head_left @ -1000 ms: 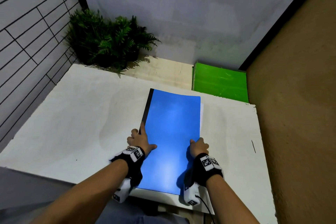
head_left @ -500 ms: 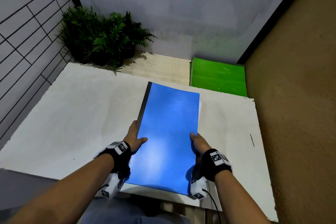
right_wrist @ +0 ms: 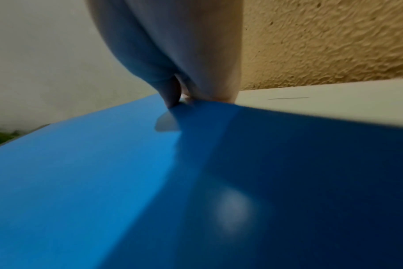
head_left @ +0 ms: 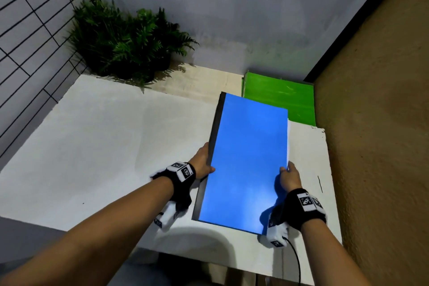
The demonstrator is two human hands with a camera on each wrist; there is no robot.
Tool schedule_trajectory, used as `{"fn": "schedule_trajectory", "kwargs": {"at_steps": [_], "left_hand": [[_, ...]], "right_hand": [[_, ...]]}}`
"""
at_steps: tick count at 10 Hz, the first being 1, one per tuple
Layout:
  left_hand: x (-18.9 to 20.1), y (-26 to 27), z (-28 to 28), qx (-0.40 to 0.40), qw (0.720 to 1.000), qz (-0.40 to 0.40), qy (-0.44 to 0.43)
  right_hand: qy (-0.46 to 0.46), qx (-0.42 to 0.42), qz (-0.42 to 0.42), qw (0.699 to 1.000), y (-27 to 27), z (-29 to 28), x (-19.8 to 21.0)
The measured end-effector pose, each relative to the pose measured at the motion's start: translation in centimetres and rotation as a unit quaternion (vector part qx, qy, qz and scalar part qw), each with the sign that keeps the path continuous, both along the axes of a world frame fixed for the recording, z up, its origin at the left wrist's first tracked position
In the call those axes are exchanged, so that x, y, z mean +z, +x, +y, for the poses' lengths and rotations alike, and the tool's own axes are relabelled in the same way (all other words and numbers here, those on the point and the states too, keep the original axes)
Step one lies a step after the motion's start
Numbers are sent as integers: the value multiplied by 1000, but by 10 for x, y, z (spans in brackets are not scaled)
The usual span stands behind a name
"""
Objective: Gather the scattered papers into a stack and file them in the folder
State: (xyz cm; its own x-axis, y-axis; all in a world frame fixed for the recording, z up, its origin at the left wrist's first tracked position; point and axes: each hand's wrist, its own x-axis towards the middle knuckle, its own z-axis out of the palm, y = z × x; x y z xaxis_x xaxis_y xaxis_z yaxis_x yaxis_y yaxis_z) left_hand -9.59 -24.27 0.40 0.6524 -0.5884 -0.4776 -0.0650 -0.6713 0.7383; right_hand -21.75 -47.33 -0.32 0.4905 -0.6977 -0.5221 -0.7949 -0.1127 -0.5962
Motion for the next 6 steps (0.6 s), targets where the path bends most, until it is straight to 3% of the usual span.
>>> {"fn": "schedule_trajectory", "kwargs": {"at_steps": [1, 3, 4, 5, 6], "left_hand": [[-8, -7, -10, -33, 996, 4, 81], [-10, -14, -24, -24, 994, 0, 109], [-11, -14, -29, -31, 989, -15, 140], [2, -10, -27, -53, 985, 11, 164], [13, 3, -20, -66, 987, 36, 143]], "right_hand": [[-12, 5, 76, 997, -3, -9, -6], [-75, -27, 171, 982, 2, 8, -8], [-91, -1, 212, 973, 5, 13, -6], [-81, 20, 208, 975, 3, 12, 2], [-86, 18, 143, 986, 1, 3, 26]]}}
